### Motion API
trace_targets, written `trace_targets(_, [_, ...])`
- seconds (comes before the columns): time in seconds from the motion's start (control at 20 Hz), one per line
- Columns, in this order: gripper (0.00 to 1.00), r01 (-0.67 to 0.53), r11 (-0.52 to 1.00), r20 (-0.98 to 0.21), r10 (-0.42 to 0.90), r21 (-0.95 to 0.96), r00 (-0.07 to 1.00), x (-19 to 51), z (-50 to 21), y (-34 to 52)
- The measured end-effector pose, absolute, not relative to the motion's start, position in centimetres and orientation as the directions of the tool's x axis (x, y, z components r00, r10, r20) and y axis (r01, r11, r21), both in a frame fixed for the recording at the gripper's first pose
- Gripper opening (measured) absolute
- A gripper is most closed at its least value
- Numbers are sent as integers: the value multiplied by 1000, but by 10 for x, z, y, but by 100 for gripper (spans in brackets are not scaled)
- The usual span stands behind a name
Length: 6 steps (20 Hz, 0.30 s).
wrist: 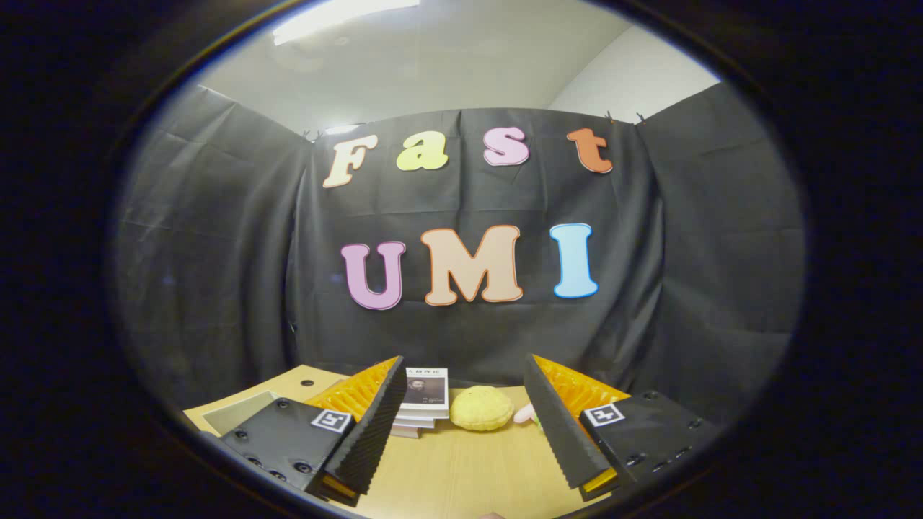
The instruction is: Open the storage box then place both shoes into the box .Put the left shoe in first, then the right shoe, with the right side of both shoes facing outward in a uniform manner.
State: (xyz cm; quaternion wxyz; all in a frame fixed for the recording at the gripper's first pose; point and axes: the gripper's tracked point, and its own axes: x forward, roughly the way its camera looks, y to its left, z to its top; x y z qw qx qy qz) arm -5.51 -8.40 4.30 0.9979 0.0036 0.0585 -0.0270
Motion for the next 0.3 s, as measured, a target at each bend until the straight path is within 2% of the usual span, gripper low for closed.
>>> trace_targets(0.3, [100, 59, 998, -113, -58, 6, 992, -51, 43, -84])
